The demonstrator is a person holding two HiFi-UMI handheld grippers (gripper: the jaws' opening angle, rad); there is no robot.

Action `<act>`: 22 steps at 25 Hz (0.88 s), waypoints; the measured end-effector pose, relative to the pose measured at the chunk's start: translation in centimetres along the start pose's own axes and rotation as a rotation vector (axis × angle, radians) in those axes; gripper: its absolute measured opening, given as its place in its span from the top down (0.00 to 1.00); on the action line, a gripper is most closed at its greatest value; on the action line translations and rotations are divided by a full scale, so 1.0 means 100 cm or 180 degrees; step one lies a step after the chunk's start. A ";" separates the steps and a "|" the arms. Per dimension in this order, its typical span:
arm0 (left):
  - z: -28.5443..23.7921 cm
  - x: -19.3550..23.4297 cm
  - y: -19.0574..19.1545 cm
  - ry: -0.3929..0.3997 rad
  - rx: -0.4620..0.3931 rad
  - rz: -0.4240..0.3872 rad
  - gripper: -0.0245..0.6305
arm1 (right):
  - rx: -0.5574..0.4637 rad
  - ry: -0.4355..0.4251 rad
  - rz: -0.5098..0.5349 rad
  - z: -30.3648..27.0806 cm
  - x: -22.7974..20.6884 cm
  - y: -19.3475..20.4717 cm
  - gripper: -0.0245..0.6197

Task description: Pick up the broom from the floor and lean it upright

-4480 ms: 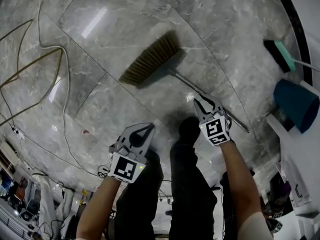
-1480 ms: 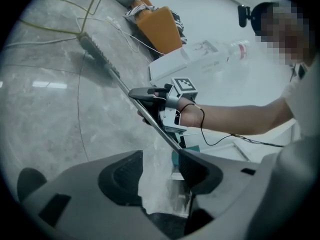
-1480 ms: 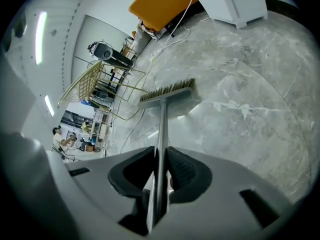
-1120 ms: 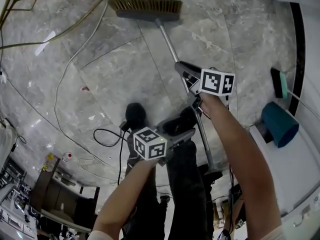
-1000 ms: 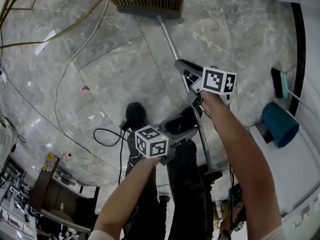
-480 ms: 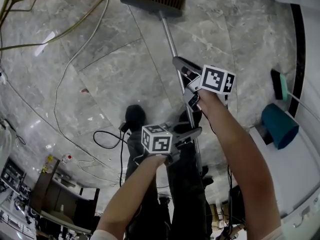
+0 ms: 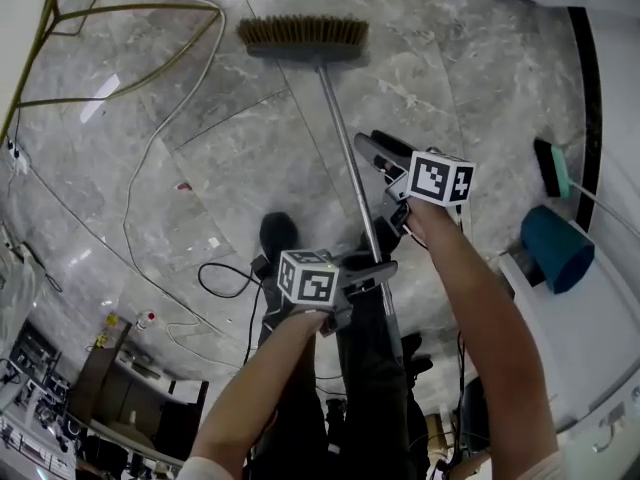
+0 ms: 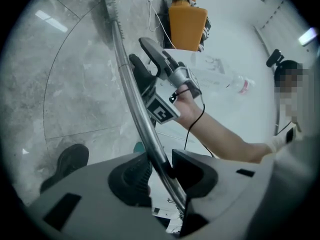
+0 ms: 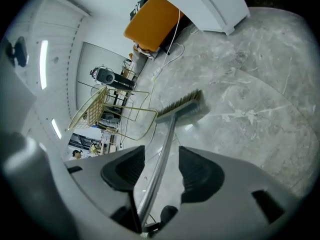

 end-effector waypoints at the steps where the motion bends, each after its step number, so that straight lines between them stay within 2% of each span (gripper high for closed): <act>1: 0.002 -0.006 -0.001 -0.0024 0.0015 0.0008 0.78 | -0.0003 -0.0017 0.0023 0.011 0.004 -0.003 0.64; 6: 0.012 -0.046 -0.007 -0.0086 -0.0017 0.0123 0.78 | -0.0044 -0.0056 0.0219 0.079 0.034 -0.016 0.66; 13: 0.015 -0.120 -0.011 0.0058 -0.0103 0.0696 0.77 | -0.0160 -0.0165 0.0628 0.180 0.099 -0.028 0.70; 18: 0.012 -0.169 -0.014 -0.0010 -0.0260 0.1123 0.77 | -0.0345 -0.0179 0.0717 0.239 0.143 -0.035 0.71; 22: 0.004 -0.196 -0.017 -0.0111 -0.0297 0.1151 0.76 | -0.0473 -0.0165 0.0968 0.287 0.171 -0.047 0.72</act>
Point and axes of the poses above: the fingertips, and each gripper's own axes: z backward along the fingers, x to its left, y out of its underside, the point moved 8 cm from there along z, backward along the fingers, and after that the axes turned 8 degrees about -x, right-handed, at the moved point
